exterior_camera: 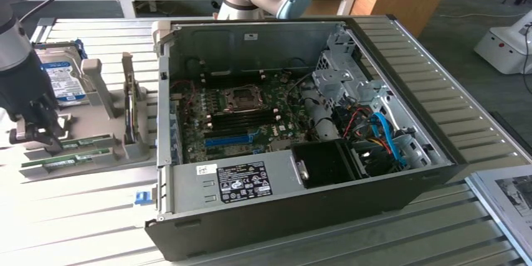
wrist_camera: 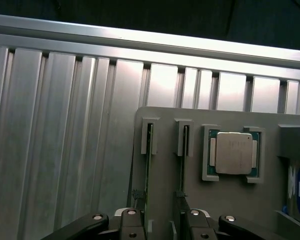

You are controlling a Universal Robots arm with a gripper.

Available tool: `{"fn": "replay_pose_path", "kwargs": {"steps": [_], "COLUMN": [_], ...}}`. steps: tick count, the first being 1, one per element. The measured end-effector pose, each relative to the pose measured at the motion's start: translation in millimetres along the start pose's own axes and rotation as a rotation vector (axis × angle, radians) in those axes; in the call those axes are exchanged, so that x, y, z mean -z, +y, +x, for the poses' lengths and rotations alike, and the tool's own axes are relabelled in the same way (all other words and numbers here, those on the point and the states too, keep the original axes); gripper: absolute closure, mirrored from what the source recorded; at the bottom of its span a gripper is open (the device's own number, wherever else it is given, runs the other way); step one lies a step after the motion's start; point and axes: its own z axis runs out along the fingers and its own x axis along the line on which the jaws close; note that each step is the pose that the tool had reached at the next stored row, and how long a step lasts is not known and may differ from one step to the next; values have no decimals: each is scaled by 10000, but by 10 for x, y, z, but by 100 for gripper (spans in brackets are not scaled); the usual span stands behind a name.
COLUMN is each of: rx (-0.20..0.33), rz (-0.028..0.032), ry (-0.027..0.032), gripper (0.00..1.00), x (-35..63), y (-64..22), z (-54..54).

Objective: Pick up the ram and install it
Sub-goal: 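Pick up the ram and move it above insertion slot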

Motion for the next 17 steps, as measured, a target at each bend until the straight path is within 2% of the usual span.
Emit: {"fn": "replay_pose_path", "kwargs": {"steps": [17], "rx": [0], "rz": [-1], "ry": [7], "gripper": [64], "x": [-128], "y": [-5], "z": [-1]}}
